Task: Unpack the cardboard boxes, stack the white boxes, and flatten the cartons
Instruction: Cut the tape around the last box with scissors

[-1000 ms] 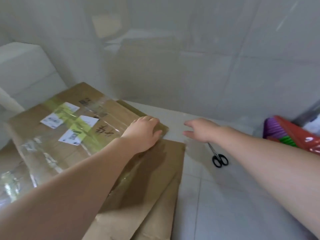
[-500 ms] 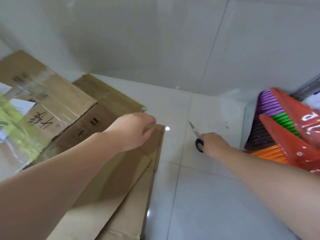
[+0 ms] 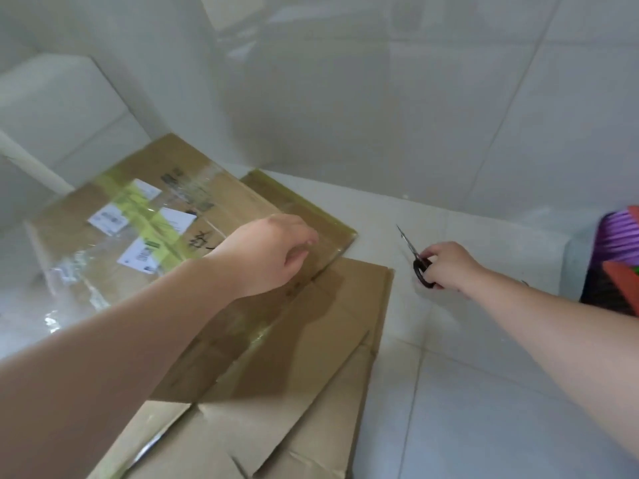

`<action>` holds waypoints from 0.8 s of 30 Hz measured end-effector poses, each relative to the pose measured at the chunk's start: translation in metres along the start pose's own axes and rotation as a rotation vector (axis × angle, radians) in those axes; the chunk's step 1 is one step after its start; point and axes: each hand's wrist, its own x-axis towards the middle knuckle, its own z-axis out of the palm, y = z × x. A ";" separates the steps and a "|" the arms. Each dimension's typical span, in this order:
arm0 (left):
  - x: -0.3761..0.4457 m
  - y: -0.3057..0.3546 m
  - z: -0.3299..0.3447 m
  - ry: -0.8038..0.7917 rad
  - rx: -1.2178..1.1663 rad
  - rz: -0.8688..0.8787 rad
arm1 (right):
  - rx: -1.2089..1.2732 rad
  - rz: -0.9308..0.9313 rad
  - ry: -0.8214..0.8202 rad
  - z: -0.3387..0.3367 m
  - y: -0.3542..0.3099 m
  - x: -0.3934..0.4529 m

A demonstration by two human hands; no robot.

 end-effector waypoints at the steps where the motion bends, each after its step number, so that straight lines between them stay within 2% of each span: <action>1: -0.011 -0.008 -0.008 -0.004 0.019 -0.023 | -0.003 -0.087 -0.004 -0.001 -0.019 -0.005; 6: -0.073 -0.045 -0.037 0.003 0.095 -0.181 | -0.156 -0.494 -0.017 0.000 -0.111 -0.041; 11: -0.145 -0.070 -0.036 -0.162 0.162 -0.390 | -0.383 -0.769 -0.096 0.008 -0.162 -0.089; 16: -0.179 -0.080 -0.017 -0.164 0.111 -0.456 | -0.610 -0.806 -0.205 0.017 -0.178 -0.112; 20: -0.183 -0.077 -0.003 -0.142 0.142 -0.425 | -0.784 -0.734 -0.129 0.031 -0.178 -0.112; 24: -0.180 -0.079 -0.001 -0.066 0.149 -0.400 | -0.821 -0.754 -0.083 0.043 -0.168 -0.109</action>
